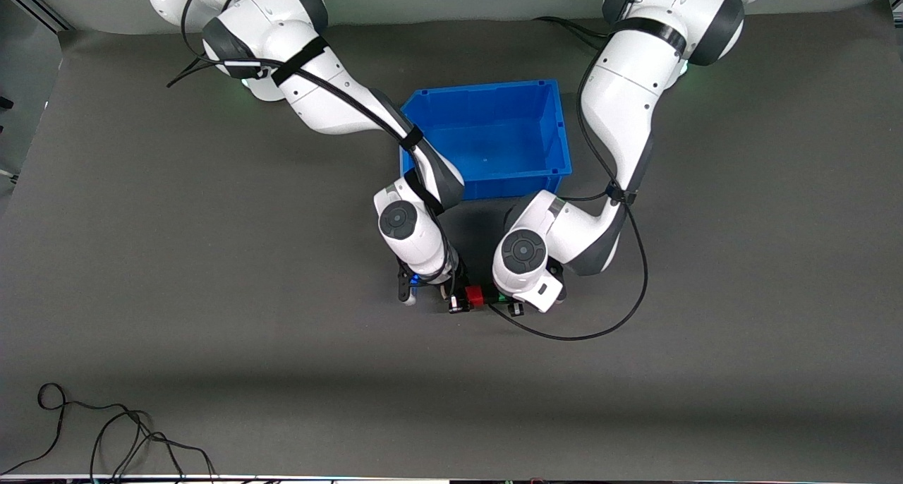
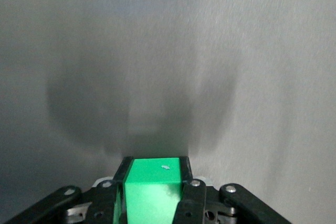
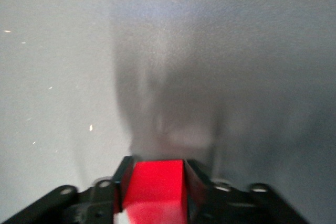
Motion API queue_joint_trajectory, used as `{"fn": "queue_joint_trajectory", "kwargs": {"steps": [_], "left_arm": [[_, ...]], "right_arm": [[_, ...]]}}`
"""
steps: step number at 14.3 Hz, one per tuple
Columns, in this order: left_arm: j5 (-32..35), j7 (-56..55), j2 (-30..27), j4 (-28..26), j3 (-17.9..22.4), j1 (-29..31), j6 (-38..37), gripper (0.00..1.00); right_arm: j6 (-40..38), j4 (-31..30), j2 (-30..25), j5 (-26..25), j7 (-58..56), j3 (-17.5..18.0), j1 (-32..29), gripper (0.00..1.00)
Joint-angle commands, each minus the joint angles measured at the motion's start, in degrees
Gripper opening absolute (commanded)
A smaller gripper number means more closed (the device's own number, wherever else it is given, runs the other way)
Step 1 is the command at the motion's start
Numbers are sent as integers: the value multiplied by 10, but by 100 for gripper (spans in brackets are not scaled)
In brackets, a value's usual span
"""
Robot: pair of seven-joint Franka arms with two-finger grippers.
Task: Attach green and red cubes to black cube
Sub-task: 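Press the red and green cubes against the black cube with both grippers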
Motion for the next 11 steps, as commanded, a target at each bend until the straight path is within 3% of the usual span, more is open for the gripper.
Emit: {"fn": "queue_joint_trajectory", "kwargs": {"steps": [1,3,7,11], "left_arm": [[-9,1,-14,0,3,-9,-4,1],[-5,-4,-14,0,3,-13,-4,99],[-6,-4,-15,-1,5,-13,-5,100],[-11,65,-80,-1,6,20,-139,100]], "right_arm": [[33,34,50,-10,17,-5,8,99],[33,35,50,-11,15,-5,7,100],[31,42,45,-10,14,-6,4,100],[-23,44,10,-10,12,-6,-10,100]]}}
